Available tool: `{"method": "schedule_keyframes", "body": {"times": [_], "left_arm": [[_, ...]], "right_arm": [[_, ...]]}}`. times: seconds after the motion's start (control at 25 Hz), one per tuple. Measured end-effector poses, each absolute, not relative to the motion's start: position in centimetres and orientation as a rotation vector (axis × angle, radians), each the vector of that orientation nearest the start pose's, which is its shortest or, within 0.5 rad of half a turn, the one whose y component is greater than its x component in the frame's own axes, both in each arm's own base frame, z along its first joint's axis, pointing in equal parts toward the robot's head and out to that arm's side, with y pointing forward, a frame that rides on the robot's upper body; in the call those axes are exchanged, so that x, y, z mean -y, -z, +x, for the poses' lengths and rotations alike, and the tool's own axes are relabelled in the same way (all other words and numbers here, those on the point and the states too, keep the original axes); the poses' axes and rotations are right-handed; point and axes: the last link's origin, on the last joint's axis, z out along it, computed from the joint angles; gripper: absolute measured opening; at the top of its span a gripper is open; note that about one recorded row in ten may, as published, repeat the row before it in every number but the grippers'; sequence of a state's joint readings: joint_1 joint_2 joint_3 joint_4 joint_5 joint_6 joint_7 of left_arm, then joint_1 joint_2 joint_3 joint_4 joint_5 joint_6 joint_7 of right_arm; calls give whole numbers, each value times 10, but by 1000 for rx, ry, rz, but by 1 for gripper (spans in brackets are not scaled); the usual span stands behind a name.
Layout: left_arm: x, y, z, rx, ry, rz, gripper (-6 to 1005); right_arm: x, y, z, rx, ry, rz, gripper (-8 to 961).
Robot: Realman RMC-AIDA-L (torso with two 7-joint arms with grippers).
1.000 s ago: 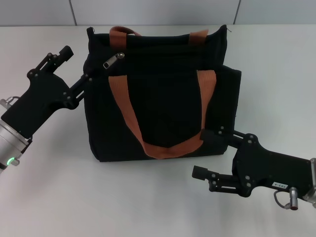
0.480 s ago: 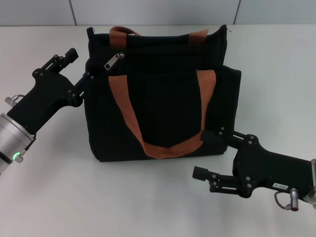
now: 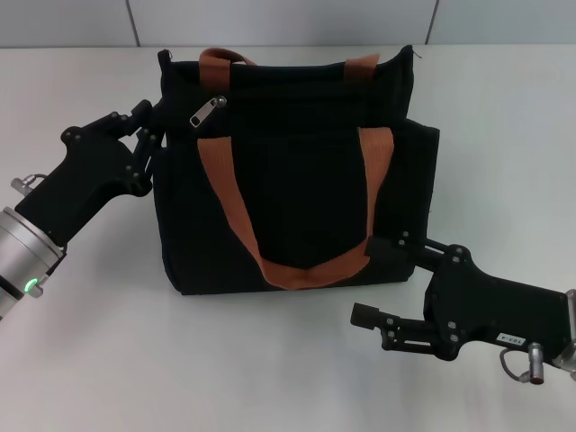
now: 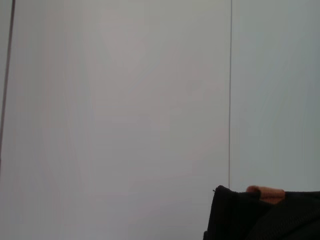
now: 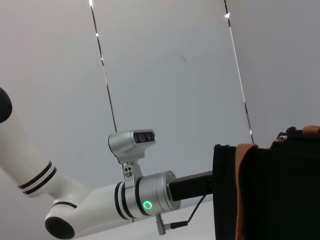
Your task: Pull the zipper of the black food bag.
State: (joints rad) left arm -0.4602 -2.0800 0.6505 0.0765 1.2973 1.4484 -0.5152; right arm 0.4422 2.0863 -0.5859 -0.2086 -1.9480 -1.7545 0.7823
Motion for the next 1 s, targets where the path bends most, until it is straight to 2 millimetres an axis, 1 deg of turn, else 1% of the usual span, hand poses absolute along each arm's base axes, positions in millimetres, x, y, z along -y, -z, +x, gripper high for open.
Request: {"method": "schedule_keyframes", "body": {"times": [0.04,0.16,0.48,0.68,0.8,0.96,1.0], "left_arm": [[-306,27,-295,407,971,-2036,296],[-305,27,-294,404,974,-2037,135],[-304,24,-295,408,999,-2001,83],[-307,23,-295,418,991,-2023,45],[-310,23,-290,446,1033,-2037,23],[-318,24,-276,566,1131,-2148,14],[-318,24,-276,566,1131,-2148,13]], "right_arm": [[-242,52,270,-366,-1160,-2680,827],[-242,52,269,-364,-1160,-2680,827],[-243,52,269,-363,-1161,-2677,827],[-242,51,271,-363,-1160,-2664,827],[-242,51,270,-363,-1161,-2664,826],[-242,49,269,-363,-1182,-2652,826],[-242,49,269,-363,-1182,-2652,826]]}}
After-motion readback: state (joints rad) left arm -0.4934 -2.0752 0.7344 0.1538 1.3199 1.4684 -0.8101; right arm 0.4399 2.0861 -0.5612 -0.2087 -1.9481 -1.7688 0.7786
